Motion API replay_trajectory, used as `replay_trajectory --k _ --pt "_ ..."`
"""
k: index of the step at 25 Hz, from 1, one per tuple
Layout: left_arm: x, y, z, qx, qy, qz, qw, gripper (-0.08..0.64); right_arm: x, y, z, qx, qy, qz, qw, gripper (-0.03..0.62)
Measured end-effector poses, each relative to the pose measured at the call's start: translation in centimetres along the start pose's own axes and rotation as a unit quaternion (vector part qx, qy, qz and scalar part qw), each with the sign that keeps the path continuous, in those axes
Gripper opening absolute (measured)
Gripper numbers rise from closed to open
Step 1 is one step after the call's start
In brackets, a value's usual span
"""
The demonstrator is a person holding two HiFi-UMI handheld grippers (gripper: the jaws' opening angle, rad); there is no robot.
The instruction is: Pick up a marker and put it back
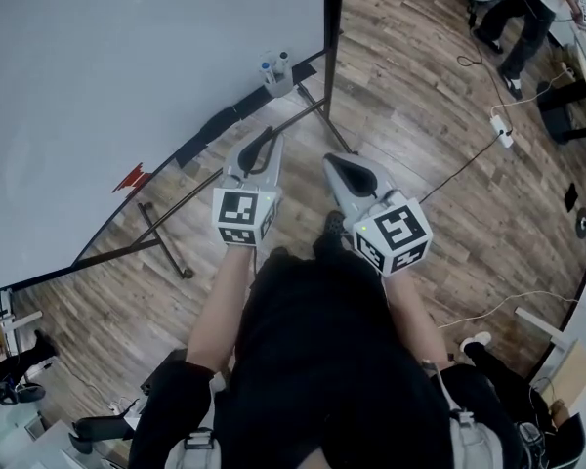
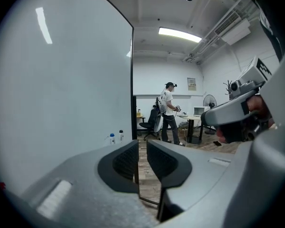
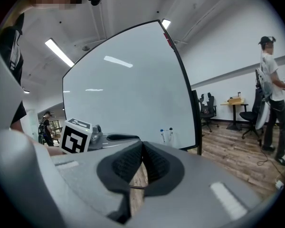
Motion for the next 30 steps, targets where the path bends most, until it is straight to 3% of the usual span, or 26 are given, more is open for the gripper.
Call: replay_trajectory --k 13,21,30 --pt "-0.4 10.7 1.1 0.031 0.018 0.068 0.9970 0.033 -10.6 2.2 1.4 0.022 0.007 0.070 0.997 0.000" --pt "1.7 15.5 3.0 0.033 0.036 0.115 0.9922 0.018 -14.1 6.3 3.5 0.044 -0.011 0.132 0.990 0.000" --pt "1.9 20.6 3.4 0.039 0.048 0.135 0.9890 0.017 -17.2 7.8 4.1 0.065 0.002 0.160 0.985 0.000"
Point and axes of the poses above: the fingertips, and each gripper's own axes: y backward along the fingers, x to its right, z out of its underside, the point moved 2 cm from there along y, backward along the fingers, and after that the axes turned 3 degrees about z, right-handed, at the moved point
